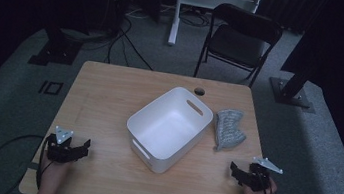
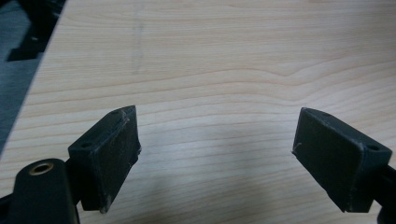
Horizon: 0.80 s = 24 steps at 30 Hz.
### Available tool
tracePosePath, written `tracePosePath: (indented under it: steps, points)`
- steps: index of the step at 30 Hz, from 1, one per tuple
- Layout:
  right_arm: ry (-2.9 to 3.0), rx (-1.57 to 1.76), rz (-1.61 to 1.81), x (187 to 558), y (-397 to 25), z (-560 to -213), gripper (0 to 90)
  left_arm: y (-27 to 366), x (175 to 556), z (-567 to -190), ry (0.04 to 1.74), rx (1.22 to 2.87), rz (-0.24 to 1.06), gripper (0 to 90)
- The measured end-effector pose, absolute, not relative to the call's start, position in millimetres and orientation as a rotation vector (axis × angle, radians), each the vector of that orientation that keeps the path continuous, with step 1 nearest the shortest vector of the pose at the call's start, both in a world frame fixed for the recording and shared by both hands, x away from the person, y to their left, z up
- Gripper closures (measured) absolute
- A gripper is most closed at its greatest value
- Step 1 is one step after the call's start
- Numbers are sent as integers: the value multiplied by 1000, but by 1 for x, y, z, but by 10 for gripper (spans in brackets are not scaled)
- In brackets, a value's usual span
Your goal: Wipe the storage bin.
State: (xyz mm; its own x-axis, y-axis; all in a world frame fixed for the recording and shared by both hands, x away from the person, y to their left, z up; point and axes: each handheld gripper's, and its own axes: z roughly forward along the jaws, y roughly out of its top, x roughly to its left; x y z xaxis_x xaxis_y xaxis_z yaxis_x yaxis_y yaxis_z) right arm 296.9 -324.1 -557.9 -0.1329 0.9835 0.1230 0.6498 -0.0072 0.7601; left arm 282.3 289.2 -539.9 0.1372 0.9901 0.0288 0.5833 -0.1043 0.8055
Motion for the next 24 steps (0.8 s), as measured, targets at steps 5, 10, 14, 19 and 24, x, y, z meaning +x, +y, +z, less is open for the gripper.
tracePosePath:
  steps: [5, 10, 14, 19, 24]
  points:
    - [1821, 1686, 942, 298, -322, -558, 118, 288, 284, -543, 1541, 1790, 819, 133]
    - [1828, 1666, 883, 300, -318, -558, 118, 289, 286, -547, 1562, 1800, 787, 122]
    - [1840, 1651, 846, 300, -316, -559, 117, 289, 287, -550, 1571, 1813, 768, 115]
    - [1843, 1646, 832, 301, -314, -559, 115, 290, 289, -551, 1581, 1816, 750, 115]
    - [1843, 1646, 832, 301, -314, -559, 115, 292, 292, -552, 1621, 1806, 721, 115]
